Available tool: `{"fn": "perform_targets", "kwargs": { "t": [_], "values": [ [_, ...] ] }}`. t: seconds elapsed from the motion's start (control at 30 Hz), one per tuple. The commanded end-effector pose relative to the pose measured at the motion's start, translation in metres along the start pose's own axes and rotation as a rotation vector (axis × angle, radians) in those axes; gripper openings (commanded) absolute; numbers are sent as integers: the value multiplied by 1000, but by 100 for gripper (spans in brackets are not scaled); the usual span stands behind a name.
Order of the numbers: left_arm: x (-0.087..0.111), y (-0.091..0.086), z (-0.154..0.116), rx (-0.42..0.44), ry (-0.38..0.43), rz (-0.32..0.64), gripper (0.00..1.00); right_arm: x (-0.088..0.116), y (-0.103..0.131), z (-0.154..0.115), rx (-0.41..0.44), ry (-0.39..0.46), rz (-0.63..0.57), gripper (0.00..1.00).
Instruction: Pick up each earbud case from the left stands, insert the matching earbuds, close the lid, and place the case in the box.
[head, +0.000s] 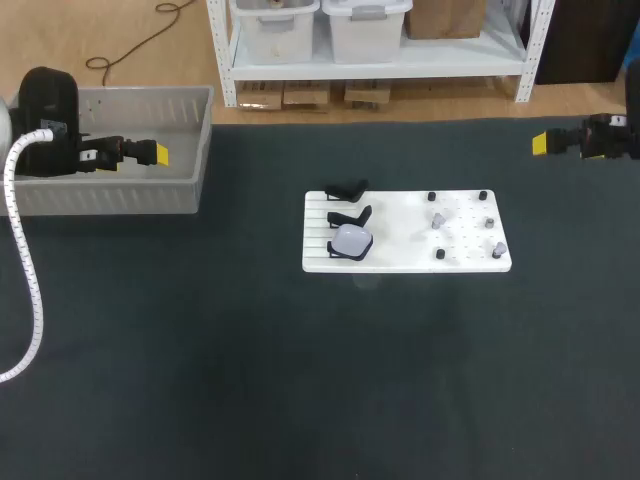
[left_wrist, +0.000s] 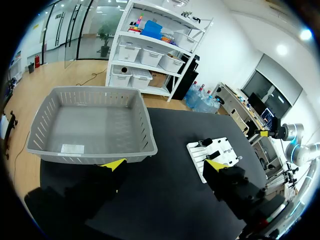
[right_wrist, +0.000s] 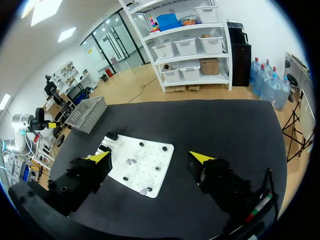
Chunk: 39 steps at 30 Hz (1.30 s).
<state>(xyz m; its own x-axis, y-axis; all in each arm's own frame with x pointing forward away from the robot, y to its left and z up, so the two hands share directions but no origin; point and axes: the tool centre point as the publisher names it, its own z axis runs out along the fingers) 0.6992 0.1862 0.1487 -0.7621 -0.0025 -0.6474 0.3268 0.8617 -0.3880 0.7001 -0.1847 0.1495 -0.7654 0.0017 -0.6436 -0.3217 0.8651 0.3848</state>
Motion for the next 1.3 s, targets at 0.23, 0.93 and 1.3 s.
{"fn": "perform_targets", "kwargs": {
  "t": [0.23,0.93,1.3],
  "values": [
    [-7,-20,-3,159,-10,140,100,0,0,0,0,1,0,100],
    [8,-61,14,532,11,717,100,0,0,0,0,1,0,100],
    [24,-79,43,609,27,858,100,0,0,0,0,1,0,100]
  ]
}}
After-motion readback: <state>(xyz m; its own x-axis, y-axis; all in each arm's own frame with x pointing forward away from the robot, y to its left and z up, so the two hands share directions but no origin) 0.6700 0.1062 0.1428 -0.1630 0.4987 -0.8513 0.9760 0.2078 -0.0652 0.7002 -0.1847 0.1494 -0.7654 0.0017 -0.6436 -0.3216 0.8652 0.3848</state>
